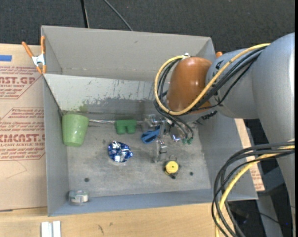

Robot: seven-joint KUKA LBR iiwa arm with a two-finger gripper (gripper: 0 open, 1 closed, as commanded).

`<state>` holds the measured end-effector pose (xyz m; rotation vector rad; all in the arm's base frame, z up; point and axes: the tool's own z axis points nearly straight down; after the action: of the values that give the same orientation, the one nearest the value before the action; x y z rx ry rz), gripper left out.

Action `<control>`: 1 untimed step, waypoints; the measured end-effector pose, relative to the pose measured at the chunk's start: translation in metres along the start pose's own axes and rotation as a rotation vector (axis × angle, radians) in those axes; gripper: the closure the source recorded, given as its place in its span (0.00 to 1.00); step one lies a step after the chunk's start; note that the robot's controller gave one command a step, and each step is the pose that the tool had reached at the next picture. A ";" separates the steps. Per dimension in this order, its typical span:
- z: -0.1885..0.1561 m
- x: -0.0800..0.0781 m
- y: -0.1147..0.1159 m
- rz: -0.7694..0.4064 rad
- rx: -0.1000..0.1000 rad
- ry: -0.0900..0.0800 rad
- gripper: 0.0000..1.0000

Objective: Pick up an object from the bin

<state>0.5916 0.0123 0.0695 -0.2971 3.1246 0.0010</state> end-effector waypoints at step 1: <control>0.000 0.000 0.000 0.000 0.000 0.000 1.00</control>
Offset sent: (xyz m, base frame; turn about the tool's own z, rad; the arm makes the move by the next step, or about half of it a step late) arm 0.0000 0.0000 0.0000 0.0000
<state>0.5917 0.0122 0.0699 -0.2968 3.1248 0.0010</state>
